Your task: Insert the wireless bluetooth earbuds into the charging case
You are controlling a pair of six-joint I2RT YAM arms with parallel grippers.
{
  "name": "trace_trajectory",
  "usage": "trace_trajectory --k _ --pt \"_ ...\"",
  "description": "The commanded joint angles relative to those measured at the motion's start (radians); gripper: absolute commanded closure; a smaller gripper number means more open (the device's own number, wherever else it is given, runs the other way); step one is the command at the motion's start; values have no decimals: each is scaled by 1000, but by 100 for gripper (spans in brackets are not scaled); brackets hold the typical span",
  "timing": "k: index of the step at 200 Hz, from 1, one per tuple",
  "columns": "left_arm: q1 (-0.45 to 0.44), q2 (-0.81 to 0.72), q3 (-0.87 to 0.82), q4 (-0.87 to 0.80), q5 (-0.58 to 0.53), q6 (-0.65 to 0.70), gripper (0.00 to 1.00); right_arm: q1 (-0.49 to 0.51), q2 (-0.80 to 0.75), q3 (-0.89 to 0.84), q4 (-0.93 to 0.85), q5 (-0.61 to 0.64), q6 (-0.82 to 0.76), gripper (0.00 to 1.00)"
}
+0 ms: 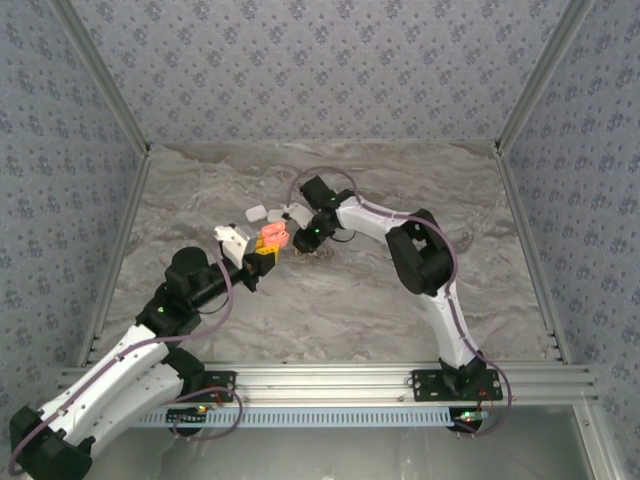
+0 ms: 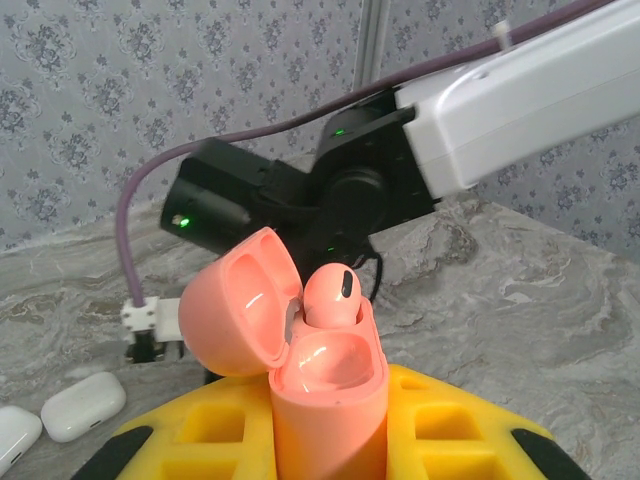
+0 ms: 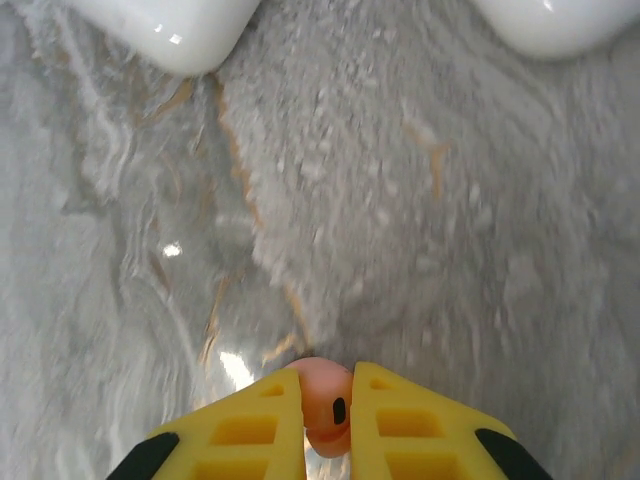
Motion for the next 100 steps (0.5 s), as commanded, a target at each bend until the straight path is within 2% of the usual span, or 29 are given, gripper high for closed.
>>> trace_trajectory --k 1,58,100 --pt "-3 -2 7 48 7 -7 97 -32 -210 -110 96 37 34 86" --pt "-5 98 -17 181 58 -51 97 -82 -733 -448 204 123 69 86" --pt "-7 227 15 276 138 -76 99 3 -996 -570 270 159 66 85"
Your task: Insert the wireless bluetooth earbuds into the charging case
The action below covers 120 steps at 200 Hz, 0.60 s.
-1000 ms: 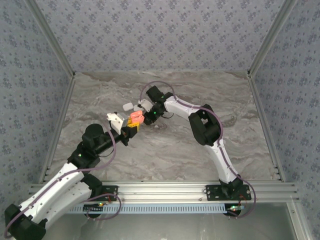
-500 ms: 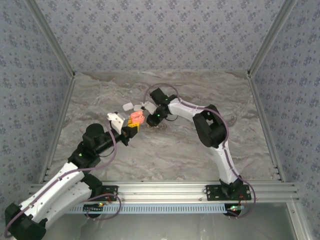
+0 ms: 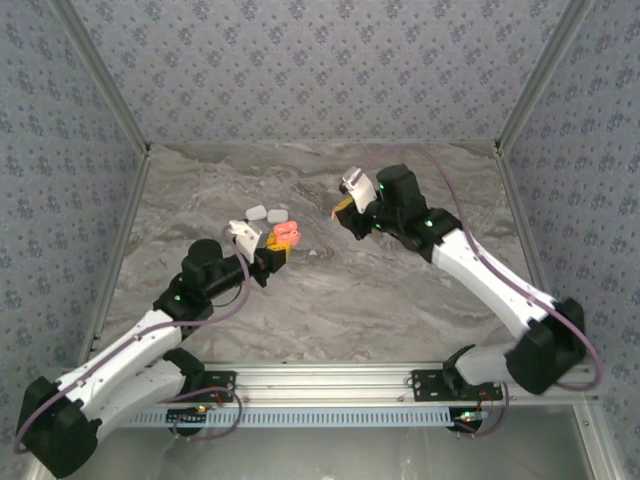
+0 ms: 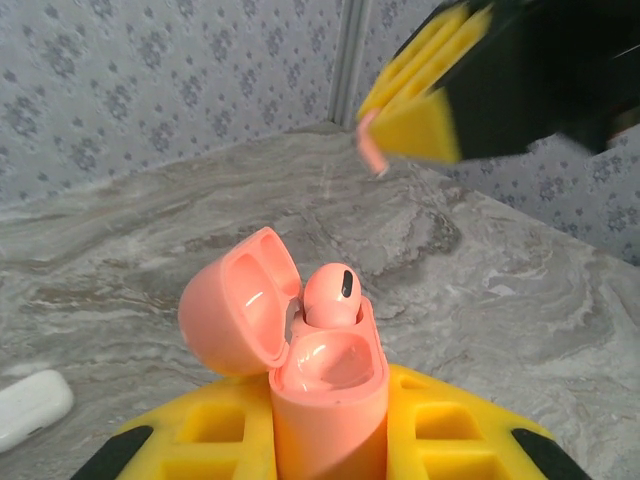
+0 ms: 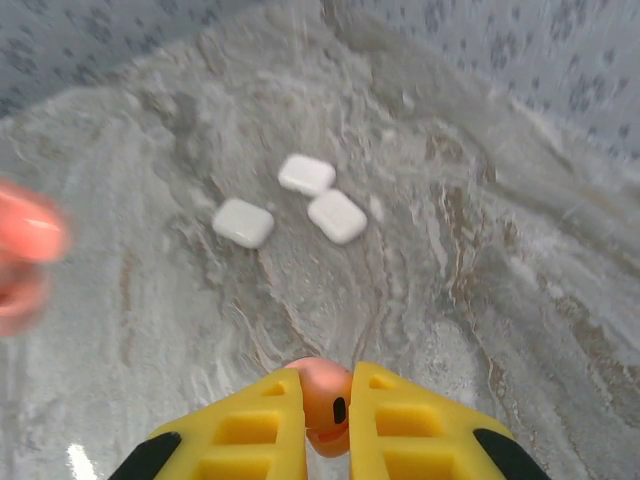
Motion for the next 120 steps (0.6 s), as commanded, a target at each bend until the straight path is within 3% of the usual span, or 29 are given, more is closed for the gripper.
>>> trace_trajectory --k 1,53,120 --pt "-7 47 33 117 76 -25 99 60 -88 -63 53 40 12 85" --pt "-18 135 70 172 182 -25 100 207 -127 -88 143 103 -24 85" --pt "-31 134 83 141 214 -2 100 246 -18 -27 143 106 -57 85"
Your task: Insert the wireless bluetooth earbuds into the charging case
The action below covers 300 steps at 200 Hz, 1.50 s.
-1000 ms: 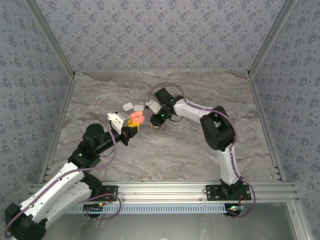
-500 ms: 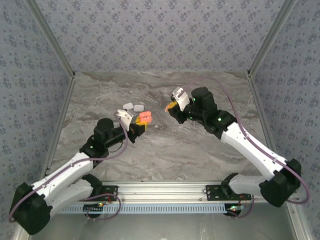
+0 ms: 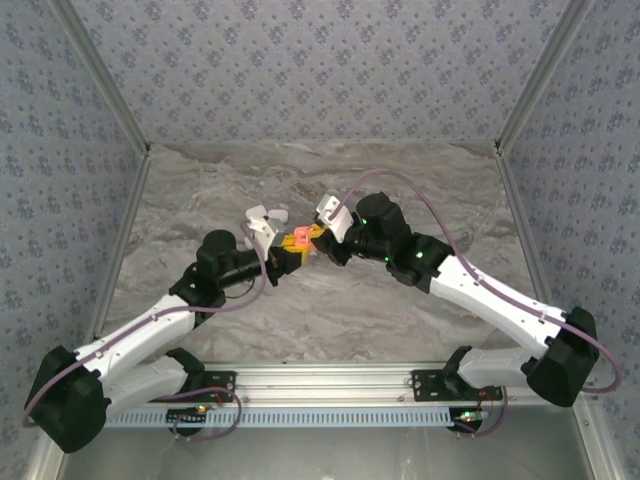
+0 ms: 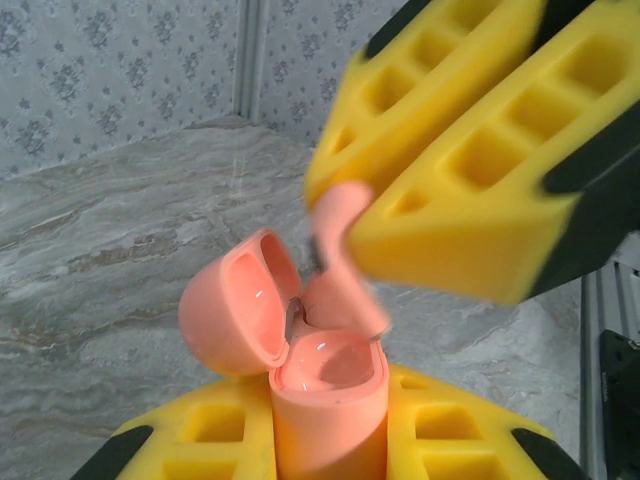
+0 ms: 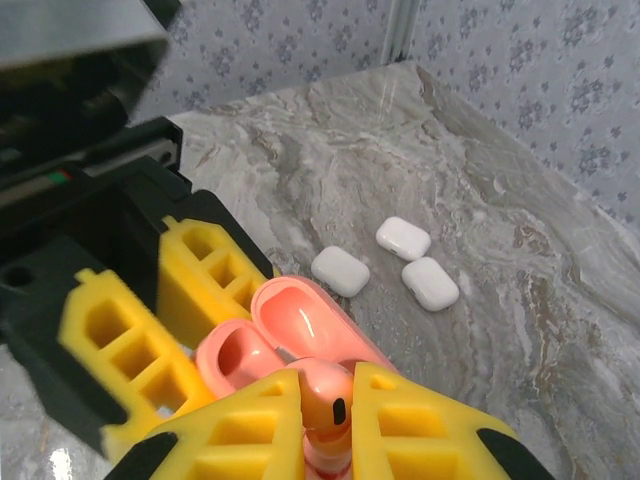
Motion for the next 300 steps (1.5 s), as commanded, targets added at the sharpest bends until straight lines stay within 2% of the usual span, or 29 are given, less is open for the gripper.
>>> trace_trajectory --k 1,51,167,215,247,265,286,300 --pt "-7 -9 40 30 37 16 100 13 19 43 21 21 -22 85" --pt "-7 -10 50 8 42 28 100 17 29 53 29 23 -23 85" --pt "-8 -30 46 10 14 32 100 29 46 70 -68 -92 -36 81" --pt "-8 -39 40 9 12 35 100 6 27 142 -101 -189 -13 62" --pt "-8 -43 34 14 13 32 100 -46 -20 175 -102 -233 35 48" --pt "-7 -48 25 32 17 24 100 -108 -53 158 -78 -267 102 33" --pt "-7 -49 24 48 32 18 100 -193 -45 136 -74 -375 195 14" --pt "-7 -53 27 51 40 17 100 -228 -15 126 -82 -453 247 8"
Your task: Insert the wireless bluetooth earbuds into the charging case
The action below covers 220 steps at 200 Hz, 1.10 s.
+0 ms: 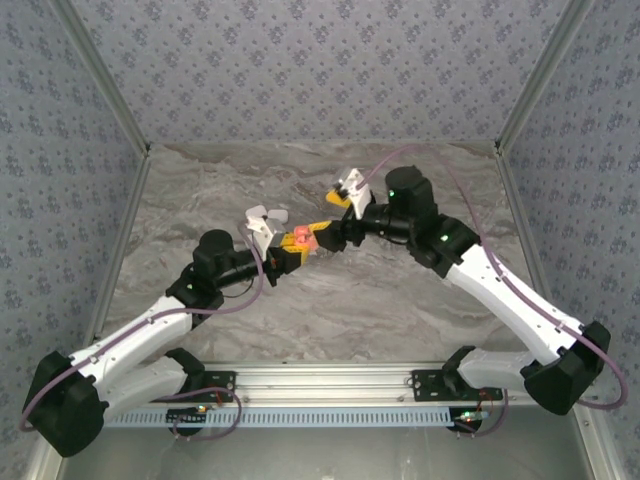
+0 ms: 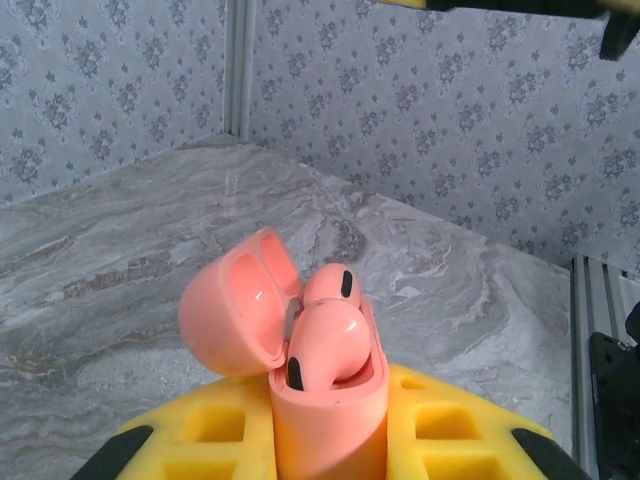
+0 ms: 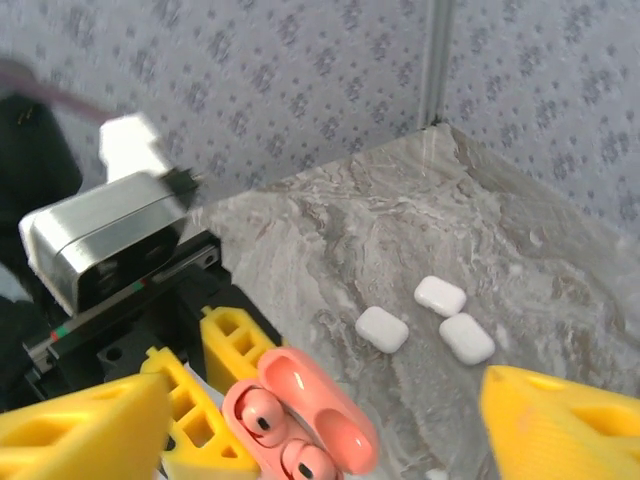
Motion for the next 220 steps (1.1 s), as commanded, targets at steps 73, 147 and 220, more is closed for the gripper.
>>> trace_trajectory --k 73,147,220 --pt "-4 -31 14 49 26 3 100 -31 172 2 15 -336 233 0" --pt "-5 -29 14 20 -10 16 100 -12 129 -12 -3 -387 219 0" --pt "-5 -31 20 3 -30 27 100 0 64 -79 -54 -279 189 0"
